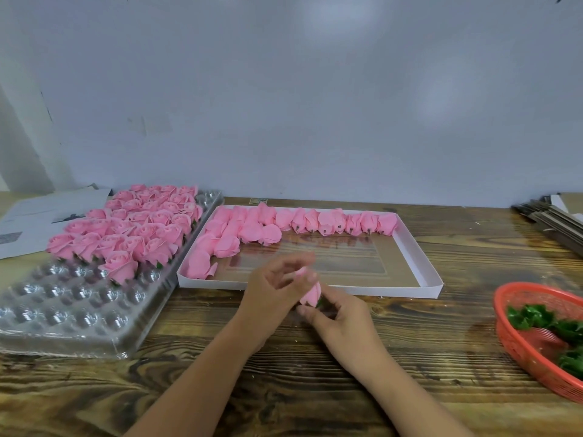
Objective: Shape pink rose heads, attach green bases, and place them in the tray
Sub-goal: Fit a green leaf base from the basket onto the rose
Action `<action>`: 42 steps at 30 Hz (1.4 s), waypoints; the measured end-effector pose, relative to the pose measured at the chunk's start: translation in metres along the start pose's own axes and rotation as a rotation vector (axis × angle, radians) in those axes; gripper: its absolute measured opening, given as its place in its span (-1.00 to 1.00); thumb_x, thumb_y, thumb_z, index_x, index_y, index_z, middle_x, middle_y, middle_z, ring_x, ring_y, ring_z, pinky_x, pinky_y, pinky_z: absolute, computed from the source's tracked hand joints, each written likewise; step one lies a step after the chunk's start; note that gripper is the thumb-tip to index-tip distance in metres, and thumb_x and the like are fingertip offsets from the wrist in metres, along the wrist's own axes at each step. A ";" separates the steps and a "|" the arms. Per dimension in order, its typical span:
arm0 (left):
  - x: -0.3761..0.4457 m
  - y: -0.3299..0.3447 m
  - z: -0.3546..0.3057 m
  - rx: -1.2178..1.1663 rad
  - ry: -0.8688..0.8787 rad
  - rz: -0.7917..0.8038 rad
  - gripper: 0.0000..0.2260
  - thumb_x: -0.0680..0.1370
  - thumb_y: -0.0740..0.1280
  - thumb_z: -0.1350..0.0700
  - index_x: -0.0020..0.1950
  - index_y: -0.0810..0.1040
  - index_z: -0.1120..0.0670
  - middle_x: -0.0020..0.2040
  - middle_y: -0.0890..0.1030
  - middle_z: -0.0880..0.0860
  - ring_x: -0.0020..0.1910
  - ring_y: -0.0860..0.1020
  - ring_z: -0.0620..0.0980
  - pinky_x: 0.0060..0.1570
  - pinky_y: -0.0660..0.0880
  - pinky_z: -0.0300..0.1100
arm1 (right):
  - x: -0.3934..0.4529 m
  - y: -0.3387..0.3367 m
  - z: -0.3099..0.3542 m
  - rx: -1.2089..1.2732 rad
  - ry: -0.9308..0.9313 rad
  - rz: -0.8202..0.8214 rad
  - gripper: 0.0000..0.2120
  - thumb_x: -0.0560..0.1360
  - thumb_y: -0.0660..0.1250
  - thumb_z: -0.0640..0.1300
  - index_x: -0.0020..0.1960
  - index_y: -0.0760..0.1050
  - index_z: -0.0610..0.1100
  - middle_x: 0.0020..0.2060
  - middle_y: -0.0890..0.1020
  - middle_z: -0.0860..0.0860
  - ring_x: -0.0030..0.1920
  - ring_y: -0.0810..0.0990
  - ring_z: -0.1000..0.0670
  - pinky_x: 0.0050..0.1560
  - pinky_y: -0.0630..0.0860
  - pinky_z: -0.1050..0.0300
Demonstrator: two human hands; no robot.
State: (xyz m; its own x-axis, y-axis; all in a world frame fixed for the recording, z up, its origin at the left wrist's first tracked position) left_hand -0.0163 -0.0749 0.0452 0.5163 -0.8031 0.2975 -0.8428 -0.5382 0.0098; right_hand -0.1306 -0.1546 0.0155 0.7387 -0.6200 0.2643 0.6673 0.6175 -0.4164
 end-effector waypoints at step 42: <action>-0.008 0.016 0.010 0.047 -0.223 0.192 -0.70 0.45 0.53 -0.02 0.16 0.66 -0.05 0.07 0.73 -0.05 0.09 0.67 -0.13 0.03 0.55 -0.36 | -0.006 -0.001 0.018 0.083 -0.150 -0.019 -0.66 0.52 0.40 -0.18 0.01 0.60 0.31 -0.05 0.69 0.30 0.01 0.64 0.23 -0.01 0.47 0.45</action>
State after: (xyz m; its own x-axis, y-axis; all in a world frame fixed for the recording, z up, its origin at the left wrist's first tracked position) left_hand -0.0322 -0.0801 0.0332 0.3734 -0.9248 0.0729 -0.9229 -0.3783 -0.0721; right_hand -0.1339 -0.1424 0.0301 0.7274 -0.5570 0.4007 0.6825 0.6477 -0.3386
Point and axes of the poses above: each hand's wrist, its own x-axis towards the middle knuckle, its own y-axis out of the palm, z = x × y, the point moved 5 cm from there along x, towards the middle knuckle
